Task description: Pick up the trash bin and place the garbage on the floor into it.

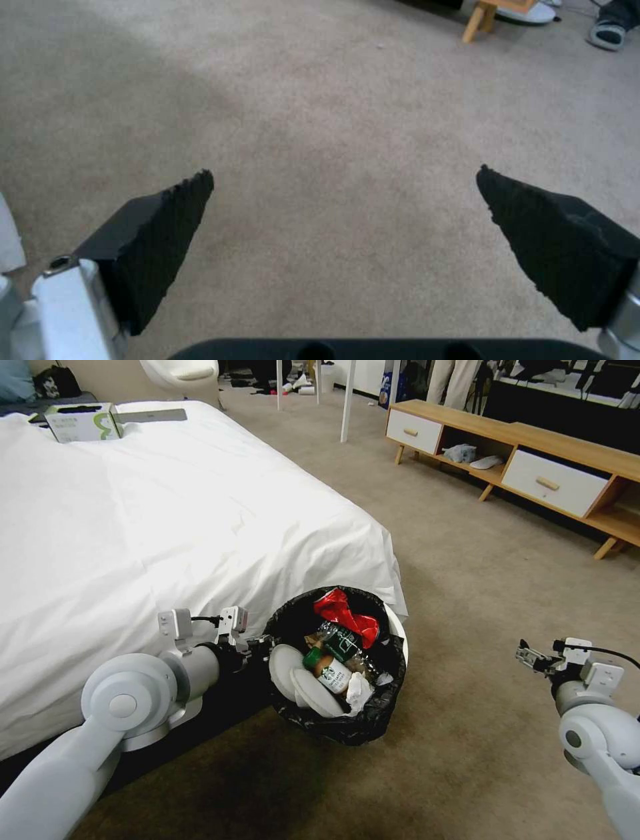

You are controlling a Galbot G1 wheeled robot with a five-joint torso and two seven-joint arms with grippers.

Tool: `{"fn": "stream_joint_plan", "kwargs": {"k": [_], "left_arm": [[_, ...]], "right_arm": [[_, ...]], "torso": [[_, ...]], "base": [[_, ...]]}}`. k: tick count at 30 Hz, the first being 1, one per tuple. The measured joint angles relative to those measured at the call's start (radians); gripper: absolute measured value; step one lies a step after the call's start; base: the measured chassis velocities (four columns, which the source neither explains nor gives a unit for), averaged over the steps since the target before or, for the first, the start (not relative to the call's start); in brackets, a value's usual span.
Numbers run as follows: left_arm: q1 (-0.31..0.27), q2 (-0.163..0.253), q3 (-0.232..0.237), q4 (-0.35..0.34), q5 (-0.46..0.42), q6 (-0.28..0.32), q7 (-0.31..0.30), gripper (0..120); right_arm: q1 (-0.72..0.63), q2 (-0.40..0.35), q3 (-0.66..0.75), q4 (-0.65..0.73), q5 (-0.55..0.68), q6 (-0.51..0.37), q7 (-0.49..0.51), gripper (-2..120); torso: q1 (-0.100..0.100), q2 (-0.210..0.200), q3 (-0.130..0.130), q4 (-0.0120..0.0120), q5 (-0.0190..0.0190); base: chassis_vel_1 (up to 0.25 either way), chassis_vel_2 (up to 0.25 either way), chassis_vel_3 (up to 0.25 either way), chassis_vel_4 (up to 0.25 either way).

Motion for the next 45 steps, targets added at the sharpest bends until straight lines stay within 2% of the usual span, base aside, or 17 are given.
{"fn": "stream_joint_plan", "kwargs": {"k": [45], "left_arm": [[-0.015, -0.008, 0.016, 0.01, 0.004, 0.0, 0.006, 2]], "right_arm": [[0.044, 0.002, -0.017, -0.016, -0.003, -0.002, -0.01, 100]], "torso": [[0.0, 0.0, 0.0, 0.0, 0.0]], "base": [[0.0, 0.0, 0.0, 0.0]]}}
